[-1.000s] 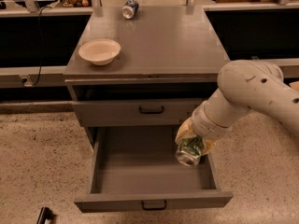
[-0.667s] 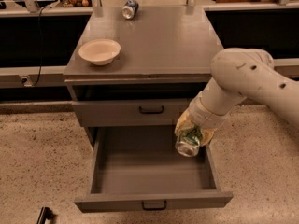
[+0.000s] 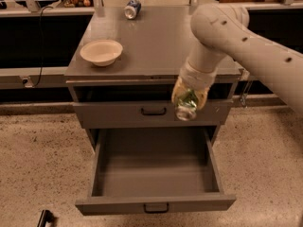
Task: Pick green can from middle drawer and place on counter
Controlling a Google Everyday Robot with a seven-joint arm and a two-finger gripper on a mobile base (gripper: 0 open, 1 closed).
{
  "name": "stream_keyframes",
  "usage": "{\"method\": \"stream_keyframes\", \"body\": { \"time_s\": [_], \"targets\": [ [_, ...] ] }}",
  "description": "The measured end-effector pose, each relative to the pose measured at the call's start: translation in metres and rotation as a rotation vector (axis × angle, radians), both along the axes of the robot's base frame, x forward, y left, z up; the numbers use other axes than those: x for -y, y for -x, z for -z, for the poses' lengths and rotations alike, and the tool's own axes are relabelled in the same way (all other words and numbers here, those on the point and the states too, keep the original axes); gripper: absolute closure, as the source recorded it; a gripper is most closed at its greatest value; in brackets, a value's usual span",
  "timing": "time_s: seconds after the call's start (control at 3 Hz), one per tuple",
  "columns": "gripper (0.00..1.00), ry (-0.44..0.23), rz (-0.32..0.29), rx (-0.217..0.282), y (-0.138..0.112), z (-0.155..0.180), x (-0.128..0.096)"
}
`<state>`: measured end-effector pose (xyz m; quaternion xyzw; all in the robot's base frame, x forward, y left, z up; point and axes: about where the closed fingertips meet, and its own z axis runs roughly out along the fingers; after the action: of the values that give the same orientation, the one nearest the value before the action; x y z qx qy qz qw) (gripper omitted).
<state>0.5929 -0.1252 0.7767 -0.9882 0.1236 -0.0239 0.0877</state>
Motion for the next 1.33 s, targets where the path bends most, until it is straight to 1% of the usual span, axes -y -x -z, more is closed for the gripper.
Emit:
{"method": "stream_keyframes", "body": {
  "time_s": [0.33,0.67,1.0,1.33],
  "targets": [
    [1.00,0.008,-0.018,0.092,-0.051,-0.050,-0.007],
    [1.00,-0.031,-0.014,0.175,-0.078,-0.104,-0.007],
    [1.00,-0.078,0.104,0.215,-0.114,-0.131,0.004],
    [1.00,-0.157,0.302,0.251,-0.150,-0.137,0.013]
  ]
}}
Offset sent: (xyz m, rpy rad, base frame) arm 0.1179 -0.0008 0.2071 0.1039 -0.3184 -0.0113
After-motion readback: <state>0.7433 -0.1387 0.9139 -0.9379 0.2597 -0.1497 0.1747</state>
